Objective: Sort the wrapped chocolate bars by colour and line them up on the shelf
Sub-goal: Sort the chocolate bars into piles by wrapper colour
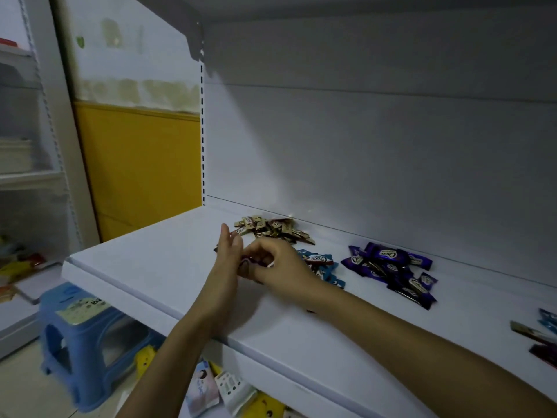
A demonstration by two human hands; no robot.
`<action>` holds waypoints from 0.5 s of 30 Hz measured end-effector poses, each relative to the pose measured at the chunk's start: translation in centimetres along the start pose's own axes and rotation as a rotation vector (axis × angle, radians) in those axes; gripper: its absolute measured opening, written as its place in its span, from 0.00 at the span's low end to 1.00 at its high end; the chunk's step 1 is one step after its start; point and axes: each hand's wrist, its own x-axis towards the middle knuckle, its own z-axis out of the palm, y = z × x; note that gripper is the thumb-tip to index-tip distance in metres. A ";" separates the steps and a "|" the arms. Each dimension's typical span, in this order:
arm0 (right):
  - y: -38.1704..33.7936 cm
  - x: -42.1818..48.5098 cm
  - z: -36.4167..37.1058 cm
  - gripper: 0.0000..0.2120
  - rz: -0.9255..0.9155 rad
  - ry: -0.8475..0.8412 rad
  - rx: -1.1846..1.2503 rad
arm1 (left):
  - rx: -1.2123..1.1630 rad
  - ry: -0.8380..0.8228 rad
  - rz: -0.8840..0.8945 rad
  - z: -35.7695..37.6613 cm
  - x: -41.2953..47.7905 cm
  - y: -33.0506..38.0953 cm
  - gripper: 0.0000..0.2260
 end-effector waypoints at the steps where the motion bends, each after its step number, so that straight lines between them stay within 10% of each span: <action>1: 0.2 -0.4 -0.9 0.05 0.012 0.020 0.025 | 0.162 -0.055 0.053 0.3 -0.1 -0.3 0.33; 7: 4.6 -4.4 -11.6 0.03 0.118 0.570 -0.341 | 1.270 -0.172 0.329 1.1 -0.3 -2.3 0.31; 15: 11.4 -10.0 -18.4 0.10 0.372 0.539 -0.886 | 1.470 -0.292 0.104 1.5 -0.7 -1.9 0.31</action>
